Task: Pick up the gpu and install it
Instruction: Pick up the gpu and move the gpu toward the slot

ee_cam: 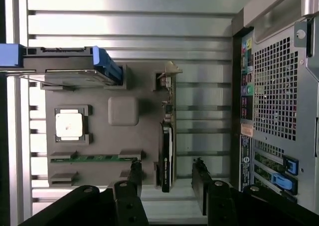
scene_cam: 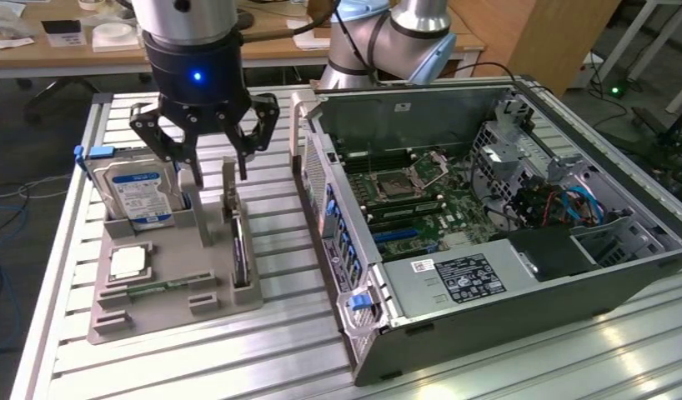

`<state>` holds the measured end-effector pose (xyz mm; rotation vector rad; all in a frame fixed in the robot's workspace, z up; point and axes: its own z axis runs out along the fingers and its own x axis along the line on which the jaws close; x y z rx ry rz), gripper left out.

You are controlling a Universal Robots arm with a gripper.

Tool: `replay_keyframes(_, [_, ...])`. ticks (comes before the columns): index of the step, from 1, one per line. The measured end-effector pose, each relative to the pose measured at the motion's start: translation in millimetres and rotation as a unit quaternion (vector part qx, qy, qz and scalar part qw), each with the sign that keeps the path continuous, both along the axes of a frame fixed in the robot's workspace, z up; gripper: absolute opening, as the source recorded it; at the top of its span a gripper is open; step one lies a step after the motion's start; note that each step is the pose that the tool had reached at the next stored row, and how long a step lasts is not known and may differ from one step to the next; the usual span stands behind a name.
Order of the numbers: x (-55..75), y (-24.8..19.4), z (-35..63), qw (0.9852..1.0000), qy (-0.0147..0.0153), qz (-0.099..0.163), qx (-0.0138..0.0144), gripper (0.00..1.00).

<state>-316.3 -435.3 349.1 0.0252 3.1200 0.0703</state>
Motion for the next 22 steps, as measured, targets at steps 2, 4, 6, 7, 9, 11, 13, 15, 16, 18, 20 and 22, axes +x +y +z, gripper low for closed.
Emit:
replay_keyframes(2, [0.5,0.0,-3.6,1.0000,0.0000,0.000,0.0000,0.55])
replay_keyframes(4, [1.0,-0.1,-7.1,1.0000,0.0001,0.000,-0.0001,0.61])
replay_keyframes(6, [1.9,-0.1,-10.7,1.0000,0.0015,0.000,-0.0001,0.61])
replay_keyframes(7, [2.3,-0.1,-12.6,1.0000,0.0031,0.000,-0.0001,0.61])
replay_keyframes(9, [3.1,-0.1,-15.9,1.0000,0.0067,0.000,0.0000,0.61])
replay_keyframes(11, [4.4,0.0,-18.9,0.9999,0.0111,0.000,-0.0001,0.61])
replay_keyframes(13, [5.0,0.0,-22.5,0.9999,0.0118,0.000,0.0000,0.61])
replay_keyframes(15, [5.2,0.0,-26.1,0.9999,0.0118,0.000,0.0000,0.61])
replay_keyframes(16, [5.2,-0.1,-28.0,0.9999,0.0118,0.000,0.0000,0.61])
replay_keyframes(18, [5.3,-0.1,-31.6,0.9999,0.0119,0.000,0.0000,0.61])
replay_keyframes(20, [5.2,-0.1,-35.1,0.9999,0.0119,0.000,0.0000,0.61])
replay_keyframes(22, [5.2,-0.1,-38.2,0.9999,0.0119,0.000,0.0000,0.61])
